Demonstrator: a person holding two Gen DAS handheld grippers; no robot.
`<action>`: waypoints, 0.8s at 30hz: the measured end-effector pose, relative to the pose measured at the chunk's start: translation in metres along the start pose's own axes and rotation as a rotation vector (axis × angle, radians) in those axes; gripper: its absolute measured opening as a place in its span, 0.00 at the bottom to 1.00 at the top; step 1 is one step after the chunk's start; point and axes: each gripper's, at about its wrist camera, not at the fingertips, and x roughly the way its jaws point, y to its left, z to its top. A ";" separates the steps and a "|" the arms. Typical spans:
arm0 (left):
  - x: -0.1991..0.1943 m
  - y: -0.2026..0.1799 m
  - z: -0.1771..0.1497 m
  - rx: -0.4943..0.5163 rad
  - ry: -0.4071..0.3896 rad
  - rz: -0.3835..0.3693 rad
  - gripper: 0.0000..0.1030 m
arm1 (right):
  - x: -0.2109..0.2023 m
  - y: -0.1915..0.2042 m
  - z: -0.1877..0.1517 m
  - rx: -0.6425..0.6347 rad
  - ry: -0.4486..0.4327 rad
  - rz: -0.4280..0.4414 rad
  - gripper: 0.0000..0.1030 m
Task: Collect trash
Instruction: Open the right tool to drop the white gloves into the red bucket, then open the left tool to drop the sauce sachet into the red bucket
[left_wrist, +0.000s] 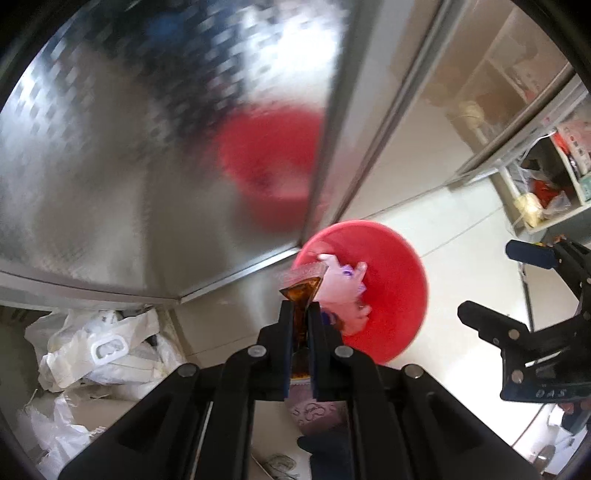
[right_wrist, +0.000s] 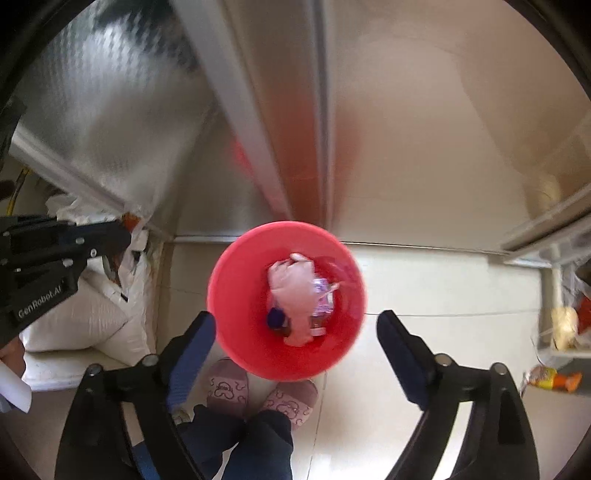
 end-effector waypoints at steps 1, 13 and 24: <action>0.000 -0.003 0.001 0.004 0.003 -0.015 0.06 | -0.005 -0.003 -0.002 0.015 -0.002 -0.008 0.96; 0.036 -0.040 0.008 0.089 0.075 -0.122 0.06 | -0.002 -0.029 -0.023 0.112 0.013 -0.058 0.99; 0.042 -0.062 0.015 0.141 0.115 -0.152 0.39 | -0.004 -0.040 -0.028 0.150 0.024 -0.074 0.99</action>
